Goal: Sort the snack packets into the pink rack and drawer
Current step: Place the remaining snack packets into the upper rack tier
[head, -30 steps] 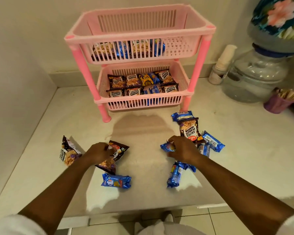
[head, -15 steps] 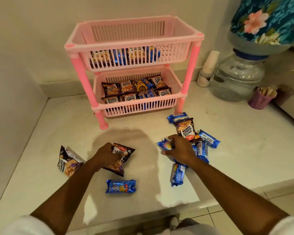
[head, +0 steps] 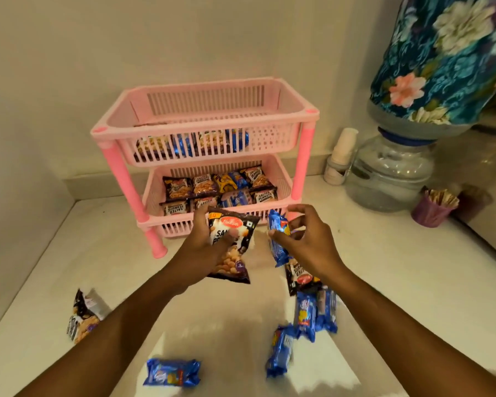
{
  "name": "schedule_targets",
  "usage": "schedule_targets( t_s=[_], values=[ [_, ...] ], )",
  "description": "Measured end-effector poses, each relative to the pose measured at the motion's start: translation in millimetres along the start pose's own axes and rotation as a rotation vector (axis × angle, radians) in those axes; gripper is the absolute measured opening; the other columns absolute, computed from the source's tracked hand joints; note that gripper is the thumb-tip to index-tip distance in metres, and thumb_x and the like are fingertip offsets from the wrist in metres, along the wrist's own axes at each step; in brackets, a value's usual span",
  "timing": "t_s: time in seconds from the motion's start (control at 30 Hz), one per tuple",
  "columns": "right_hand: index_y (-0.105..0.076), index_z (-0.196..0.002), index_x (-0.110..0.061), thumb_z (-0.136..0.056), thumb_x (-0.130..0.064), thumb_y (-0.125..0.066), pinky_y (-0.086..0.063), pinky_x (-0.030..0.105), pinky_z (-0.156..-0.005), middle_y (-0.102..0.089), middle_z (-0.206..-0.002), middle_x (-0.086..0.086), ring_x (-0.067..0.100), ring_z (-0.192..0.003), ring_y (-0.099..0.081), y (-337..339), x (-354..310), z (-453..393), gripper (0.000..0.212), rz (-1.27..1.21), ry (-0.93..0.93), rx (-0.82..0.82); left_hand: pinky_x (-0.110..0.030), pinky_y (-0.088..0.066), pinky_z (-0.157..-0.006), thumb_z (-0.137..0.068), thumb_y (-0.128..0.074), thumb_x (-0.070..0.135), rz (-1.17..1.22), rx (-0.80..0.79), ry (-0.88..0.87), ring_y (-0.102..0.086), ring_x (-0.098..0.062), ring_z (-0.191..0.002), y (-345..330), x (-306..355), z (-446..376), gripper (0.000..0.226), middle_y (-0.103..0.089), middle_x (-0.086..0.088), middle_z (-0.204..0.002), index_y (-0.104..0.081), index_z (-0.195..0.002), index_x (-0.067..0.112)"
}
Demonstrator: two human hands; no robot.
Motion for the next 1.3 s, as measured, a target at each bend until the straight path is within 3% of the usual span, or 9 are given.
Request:
schedule_targets(
  t_s=[0.23, 0.37, 0.47, 0.6, 0.83, 0.97, 1.07, 1.17, 1.3],
  values=[
    [-0.048, -0.130, -0.031, -0.080, -0.040, -0.080, -0.060, 0.031, -0.064, -0.062, -0.093, -0.009, 0.008, -0.075, -0.069, 87.8, -94.0, -56.0, 0.060, -0.133, 0.227, 0.073, -0.050, -0.058, -0.072, -0.096, -0.042, 0.004, 0.205, 0.131, -0.111, -0.070, -0.031, -0.086, -15.5, 128.6, -41.1, 0.056, -0.058, 0.002, -0.114, -0.035, -0.133, 0.045],
    [-0.049, -0.129, -0.029, -0.081, -0.044, -0.078, -0.063, 0.036, -0.064, -0.064, -0.093, -0.008, 0.009, -0.075, -0.070, 131.4, -142.7, -101.8, 0.059, -0.128, 0.333, 0.149, -0.032, -0.051, -0.060, -0.094, -0.048, 0.001, 0.106, 0.188, -0.225, -0.062, -0.020, -0.073, -2.5, 201.8, -83.5, 0.055, -0.059, -0.005, -0.106, -0.034, -0.132, 0.038],
    [-0.050, -0.128, -0.028, -0.079, -0.049, -0.078, -0.062, 0.040, -0.067, -0.066, -0.091, -0.006, 0.009, -0.077, -0.069, 155.1, -170.2, -137.6, 0.059, -0.108, 0.381, 0.217, -0.035, -0.059, -0.070, -0.095, -0.056, 0.002, 0.081, 0.209, -0.289, -0.068, -0.016, -0.082, 8.2, 235.5, -126.5, 0.049, -0.063, -0.004, -0.110, -0.040, -0.129, 0.033],
    [-0.050, -0.129, -0.024, -0.080, -0.050, -0.077, -0.063, 0.036, -0.069, -0.067, -0.095, -0.002, 0.010, -0.081, -0.069, 166.6, -187.5, -175.2, 0.062, -0.100, 0.403, 0.240, -0.043, -0.060, -0.082, -0.093, -0.063, 0.009, -0.005, 0.234, -0.168, -0.070, -0.026, -0.096, 10.5, 230.7, -191.1, 0.038, -0.064, -0.012, -0.118, -0.050, -0.125, 0.024],
    [-0.050, -0.128, -0.023, -0.080, -0.049, -0.077, -0.062, 0.029, -0.067, -0.067, -0.097, -0.001, 0.010, -0.083, -0.069, 155.7, -183.3, -216.2, 0.061, -0.106, 0.400, 0.217, -0.026, -0.051, -0.055, -0.085, -0.074, 0.014, -0.413, -0.001, 0.129, -0.060, -0.017, -0.079, -9.6, 174.9, -246.8, 0.053, -0.062, -0.009, -0.109, -0.045, -0.129, 0.020],
    [-0.050, -0.129, -0.022, -0.081, -0.047, -0.077, -0.060, 0.025, -0.066, -0.066, -0.098, 0.000, 0.010, -0.083, -0.067, 135.7, -176.6, -232.8, 0.060, -0.064, 0.406, 0.168, -0.037, -0.054, -0.087, -0.089, -0.069, 0.030, -0.657, -0.089, 0.190, -0.061, -0.021, -0.106, -19.0, 159.3, -261.2, 0.053, -0.055, -0.007, -0.131, -0.047, -0.136, 0.019],
    [-0.050, -0.130, -0.024, -0.081, -0.042, -0.079, -0.057, 0.020, -0.061, -0.063, -0.092, -0.002, 0.007, -0.075, -0.064, 115.1, -173.0, -246.6, 0.059, 0.007, 0.396, 0.077, -0.043, -0.033, -0.110, -0.095, -0.054, 0.047, -1.070, -0.114, 0.124, -0.043, -0.025, -0.132, -23.6, 167.3, -264.6, 0.050, -0.046, -0.002, -0.147, -0.048, -0.142, 0.030],
    [-0.050, -0.127, -0.028, -0.080, -0.043, -0.080, -0.056, 0.019, -0.058, -0.065, -0.099, 0.001, 0.009, -0.074, -0.066, 95.5, -169.2, -266.8, 0.057, 0.098, 0.376, 0.027, -0.043, -0.021, -0.110, -0.101, -0.038, 0.050, -1.368, -0.149, 0.064, -0.028, -0.030, -0.138, -24.1, 176.5, -264.5, 0.045, -0.044, -0.006, -0.147, -0.044, -0.144, 0.039],
    [-0.052, -0.123, -0.026, -0.080, -0.044, -0.080, -0.059, 0.023, -0.061, -0.067, -0.111, 0.006, 0.017, -0.083, -0.070, 74.9, -167.5, -293.3, 0.054, 0.202, 0.353, -0.006, -0.034, -0.037, -0.104, -0.099, -0.050, 0.037, -1.275, -0.302, 0.095, -0.049, -0.023, -0.129, -22.9, 160.2, -268.9, 0.044, -0.053, -0.001, -0.144, -0.050, -0.143, 0.030]
  ],
)
Point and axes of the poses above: each hand's wrist, its own z-axis away from the middle knuckle, its own y-axis out of the back of the hand, x = y × z, the point moved 7 cm from there along -z, towards the middle knuckle
